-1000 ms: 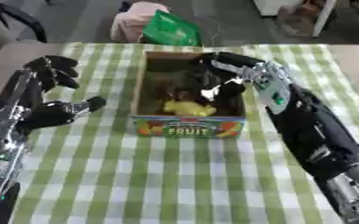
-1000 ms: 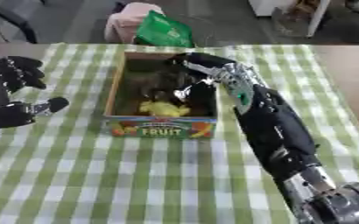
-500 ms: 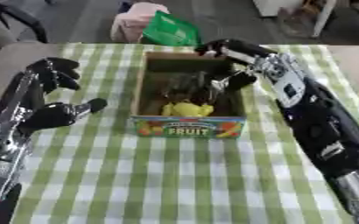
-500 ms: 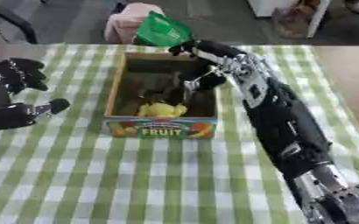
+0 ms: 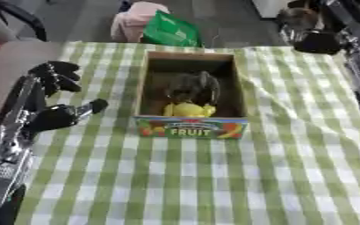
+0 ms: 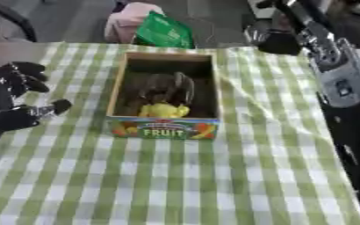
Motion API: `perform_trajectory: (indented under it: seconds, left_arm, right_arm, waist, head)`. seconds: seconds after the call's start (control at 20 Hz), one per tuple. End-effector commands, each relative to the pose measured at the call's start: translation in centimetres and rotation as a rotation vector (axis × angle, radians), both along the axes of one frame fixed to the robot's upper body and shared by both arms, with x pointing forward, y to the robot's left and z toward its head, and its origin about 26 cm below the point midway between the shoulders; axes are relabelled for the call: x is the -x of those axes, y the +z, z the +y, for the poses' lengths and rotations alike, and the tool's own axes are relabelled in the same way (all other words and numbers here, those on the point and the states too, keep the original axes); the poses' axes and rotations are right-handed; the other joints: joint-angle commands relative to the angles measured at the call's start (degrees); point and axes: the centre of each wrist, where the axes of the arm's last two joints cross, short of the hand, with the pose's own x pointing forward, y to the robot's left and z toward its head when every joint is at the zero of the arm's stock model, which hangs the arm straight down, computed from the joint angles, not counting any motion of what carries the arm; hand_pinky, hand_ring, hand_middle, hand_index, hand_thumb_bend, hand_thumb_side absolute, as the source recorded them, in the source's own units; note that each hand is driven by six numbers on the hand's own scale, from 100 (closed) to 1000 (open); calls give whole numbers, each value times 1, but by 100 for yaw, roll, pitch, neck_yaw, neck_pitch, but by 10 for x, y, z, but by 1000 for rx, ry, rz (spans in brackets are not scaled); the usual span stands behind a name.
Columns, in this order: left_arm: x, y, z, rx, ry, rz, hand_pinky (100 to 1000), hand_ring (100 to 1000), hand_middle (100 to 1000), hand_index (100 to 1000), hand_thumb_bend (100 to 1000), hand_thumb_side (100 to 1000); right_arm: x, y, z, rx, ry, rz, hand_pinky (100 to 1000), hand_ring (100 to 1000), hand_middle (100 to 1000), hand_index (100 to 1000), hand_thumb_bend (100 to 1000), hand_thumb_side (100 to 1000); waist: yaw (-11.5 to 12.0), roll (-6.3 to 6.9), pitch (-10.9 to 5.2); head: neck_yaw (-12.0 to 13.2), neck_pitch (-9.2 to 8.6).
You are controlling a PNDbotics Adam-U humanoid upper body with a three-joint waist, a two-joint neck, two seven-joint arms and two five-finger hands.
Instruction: Pick up objects on the table and place them in the box.
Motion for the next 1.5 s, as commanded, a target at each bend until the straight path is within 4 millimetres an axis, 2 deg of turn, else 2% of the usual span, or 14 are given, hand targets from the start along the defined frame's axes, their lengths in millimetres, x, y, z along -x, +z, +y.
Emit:
perform_trajectory:
  seconds: [0.05,0.15,0.2,0.25,0.5,0.55,0.6,0.65,0.8,0.95,1.05,1.5]
  left_arm:
    - [3,9,3,-11,13,-44,663,541,545,691,819,142]
    - [4,8,3,-10,14,-45,664,542,544,689,819,143]
    - [5,7,3,-10,16,-42,664,541,542,688,819,143]
    - [5,6,3,-9,18,-39,665,540,541,688,820,144]
    - [8,1,5,-4,33,-30,665,537,538,687,821,146]
    - [9,0,6,-4,36,-29,666,537,538,687,821,146]
    - [9,0,6,-3,39,-29,666,537,538,688,821,146]
    - [10,0,7,-4,41,-29,666,538,538,688,820,145]
    - [11,0,7,-6,44,-31,666,538,538,687,821,145]
    - [12,-1,6,-7,42,-31,666,537,538,687,821,146]
    - [12,-2,5,-5,41,-29,666,536,537,687,821,147]
    - [14,-5,6,11,54,-25,663,533,533,684,821,143]
  right_arm:
    - [22,20,-12,-97,-13,-17,820,933,809,950,100,241]
    - [35,13,-16,-130,-15,13,822,932,806,954,100,240]
    - [40,8,-18,-143,-16,28,824,934,809,957,100,144]
    - [44,4,-20,-156,-21,46,825,935,806,957,100,241]
    - [64,-16,-28,-217,-39,98,829,940,807,955,100,248]
    - [67,-20,-29,-228,-44,109,830,942,807,956,100,279]
    - [69,-24,-30,-238,-46,120,831,944,808,959,100,364]
    - [72,-28,-31,-255,-40,132,832,948,811,968,100,506]
    - [76,-39,-35,-295,-23,159,834,952,817,975,100,579]
    - [78,-46,-39,-308,-28,169,834,953,818,973,100,483]
    - [80,-51,-40,-302,-34,175,834,954,817,971,100,457]
    - [81,-57,-39,-292,-36,191,832,948,806,962,100,448]
  waist:
    - [-32,25,-56]
    - [-49,47,-44]
    - [-51,57,-40]
    - [-55,67,-38]
    - [-88,104,-52]
    - [-92,107,-55]
    - [-99,108,-58]
    - [-103,107,-59]
    - [-135,104,-55]
    - [-160,104,-42]
    - [-172,113,-32]
    - [-139,135,-15]
  head:
    - [49,46]
    - [63,73]
    - [66,92]
    - [69,113]
    - [77,199]
    - [78,217]
    - [82,233]
    - [81,245]
    - [86,264]
    - [106,265]
    - [106,267]
    - [122,252]
